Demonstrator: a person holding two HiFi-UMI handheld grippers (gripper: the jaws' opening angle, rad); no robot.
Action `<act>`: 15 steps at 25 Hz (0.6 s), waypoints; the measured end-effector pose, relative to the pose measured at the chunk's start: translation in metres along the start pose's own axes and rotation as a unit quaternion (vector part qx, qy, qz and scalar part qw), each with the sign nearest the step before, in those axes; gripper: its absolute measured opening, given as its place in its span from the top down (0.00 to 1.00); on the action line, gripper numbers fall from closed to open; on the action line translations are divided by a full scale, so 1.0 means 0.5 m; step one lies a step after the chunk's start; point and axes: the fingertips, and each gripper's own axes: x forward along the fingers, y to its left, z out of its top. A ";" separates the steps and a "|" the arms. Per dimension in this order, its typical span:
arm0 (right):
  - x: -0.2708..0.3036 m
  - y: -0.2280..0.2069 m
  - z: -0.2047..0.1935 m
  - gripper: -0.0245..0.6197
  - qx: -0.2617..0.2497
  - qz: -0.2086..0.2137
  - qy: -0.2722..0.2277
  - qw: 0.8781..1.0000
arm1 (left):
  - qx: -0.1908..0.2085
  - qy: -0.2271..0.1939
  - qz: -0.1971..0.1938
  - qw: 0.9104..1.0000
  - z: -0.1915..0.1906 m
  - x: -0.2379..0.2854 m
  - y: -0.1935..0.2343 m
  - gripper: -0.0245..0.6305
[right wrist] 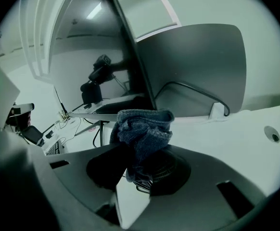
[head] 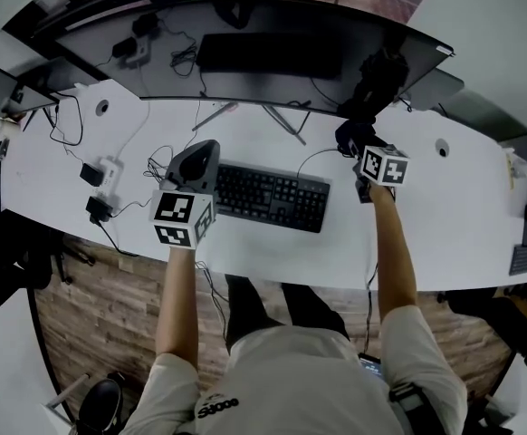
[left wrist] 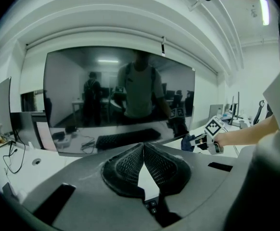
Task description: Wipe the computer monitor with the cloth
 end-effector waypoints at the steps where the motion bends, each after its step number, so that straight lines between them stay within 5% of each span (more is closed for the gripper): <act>1: 0.006 0.010 0.003 0.80 -0.001 0.001 -0.001 1.000 | -0.002 0.001 0.000 1.000 -0.003 -0.001 0.004 0.93; 15: 0.117 0.231 0.035 0.80 -0.046 0.041 0.018 0.998 | -0.033 0.012 0.031 0.999 -0.051 -0.067 0.134 0.93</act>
